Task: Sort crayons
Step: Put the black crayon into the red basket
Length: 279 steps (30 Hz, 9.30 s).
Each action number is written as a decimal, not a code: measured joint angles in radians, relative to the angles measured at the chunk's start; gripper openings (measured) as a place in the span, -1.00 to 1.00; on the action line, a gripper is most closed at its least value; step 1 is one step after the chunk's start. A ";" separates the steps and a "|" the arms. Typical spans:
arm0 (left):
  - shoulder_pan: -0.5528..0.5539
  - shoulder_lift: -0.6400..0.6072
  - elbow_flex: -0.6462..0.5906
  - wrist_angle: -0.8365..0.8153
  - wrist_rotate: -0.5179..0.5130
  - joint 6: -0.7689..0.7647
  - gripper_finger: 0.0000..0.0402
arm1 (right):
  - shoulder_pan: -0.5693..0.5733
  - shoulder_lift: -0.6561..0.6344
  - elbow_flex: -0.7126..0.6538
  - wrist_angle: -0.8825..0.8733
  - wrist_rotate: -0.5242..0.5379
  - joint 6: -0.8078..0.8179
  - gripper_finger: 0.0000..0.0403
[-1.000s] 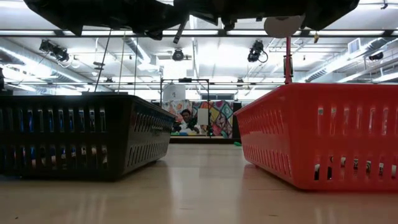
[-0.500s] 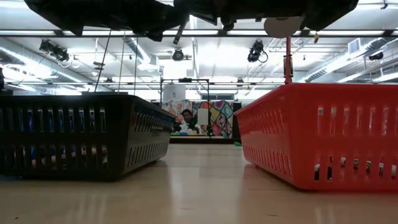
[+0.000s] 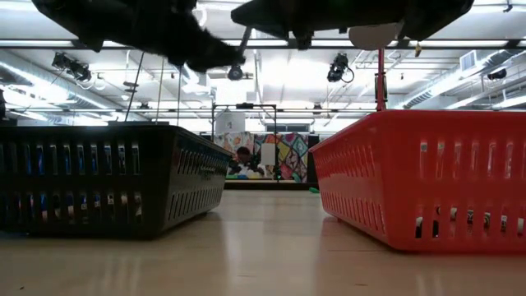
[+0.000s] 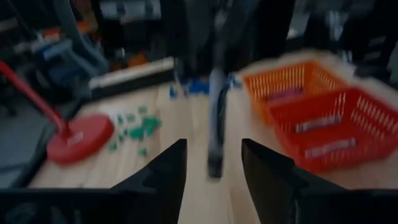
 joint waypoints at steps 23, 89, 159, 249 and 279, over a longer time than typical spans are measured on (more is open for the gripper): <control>0.001 0.000 0.000 -0.280 -0.128 -0.102 -0.19 | 0.031 0.000 0.000 -0.450 -0.413 0.899 -0.84; 0.079 0.000 0.000 -0.433 -0.134 -0.074 -0.19 | 0.167 -0.153 0.083 -1.211 -0.338 1.064 -0.55; 0.125 0.000 0.000 -0.438 -0.135 -0.079 -0.19 | 0.255 0.280 0.441 -1.593 -0.382 0.711 -0.53; 0.204 -0.001 0.000 -0.788 -0.301 -0.275 -0.19 | -0.004 0.183 0.659 -1.853 -0.216 0.047 -0.57; 0.614 -0.001 -0.003 -0.842 -0.088 -0.234 -0.19 | -0.192 0.111 0.238 -0.969 -0.240 0.163 -0.65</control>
